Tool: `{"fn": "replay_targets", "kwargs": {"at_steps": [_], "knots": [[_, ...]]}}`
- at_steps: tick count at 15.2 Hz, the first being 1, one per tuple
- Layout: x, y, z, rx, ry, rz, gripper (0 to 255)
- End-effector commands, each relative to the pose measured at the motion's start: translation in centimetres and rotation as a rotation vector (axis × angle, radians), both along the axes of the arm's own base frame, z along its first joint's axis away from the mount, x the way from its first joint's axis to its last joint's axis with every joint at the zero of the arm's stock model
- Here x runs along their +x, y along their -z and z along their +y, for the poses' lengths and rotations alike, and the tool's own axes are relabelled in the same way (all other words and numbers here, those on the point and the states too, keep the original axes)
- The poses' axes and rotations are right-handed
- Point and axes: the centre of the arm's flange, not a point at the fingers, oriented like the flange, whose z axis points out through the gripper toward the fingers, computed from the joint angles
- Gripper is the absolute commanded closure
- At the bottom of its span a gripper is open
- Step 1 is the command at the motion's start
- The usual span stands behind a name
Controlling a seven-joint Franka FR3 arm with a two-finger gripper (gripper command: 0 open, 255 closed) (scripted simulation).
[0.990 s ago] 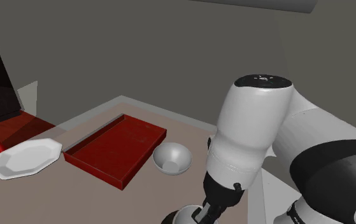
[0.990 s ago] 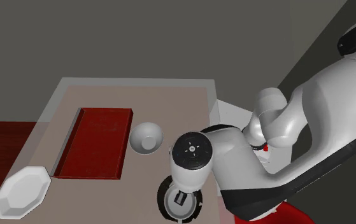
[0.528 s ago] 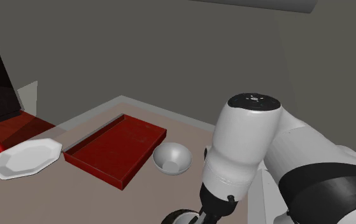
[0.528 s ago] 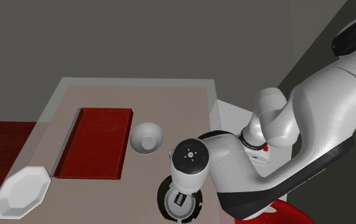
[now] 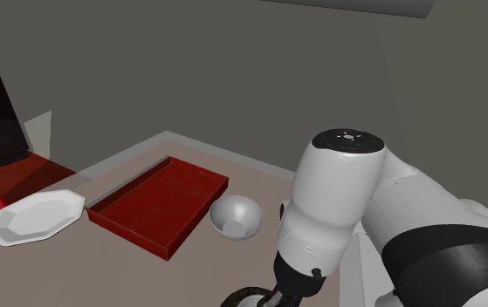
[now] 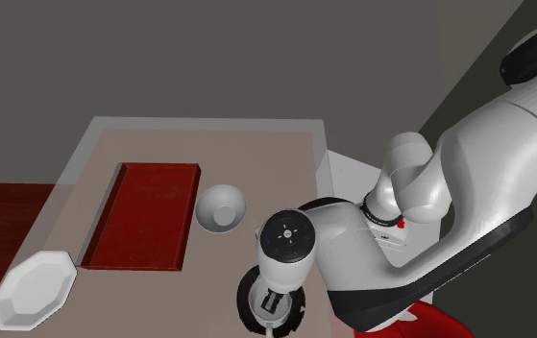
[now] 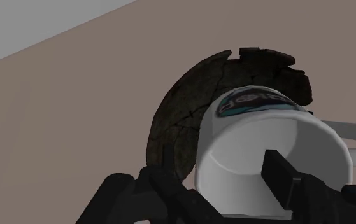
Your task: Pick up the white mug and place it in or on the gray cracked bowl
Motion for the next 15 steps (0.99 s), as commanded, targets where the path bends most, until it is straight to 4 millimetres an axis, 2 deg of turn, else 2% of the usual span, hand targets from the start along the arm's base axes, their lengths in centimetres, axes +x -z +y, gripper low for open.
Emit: {"fn": "replay_targets", "kwargs": {"at_steps": [1, 4, 8, 15], "knots": [[0.0, 0.0, 0.0, 0.000, 0.000, 0.000, 0], [0.0, 0.0, 0.0, 0.000, 0.000, 0.000, 0], [0.2, -5.0, -0.2, 0.000, 0.000, 0.000, 0], [0.2, -5.0, -0.2, 0.000, 0.000, 0.000, 0]]}}
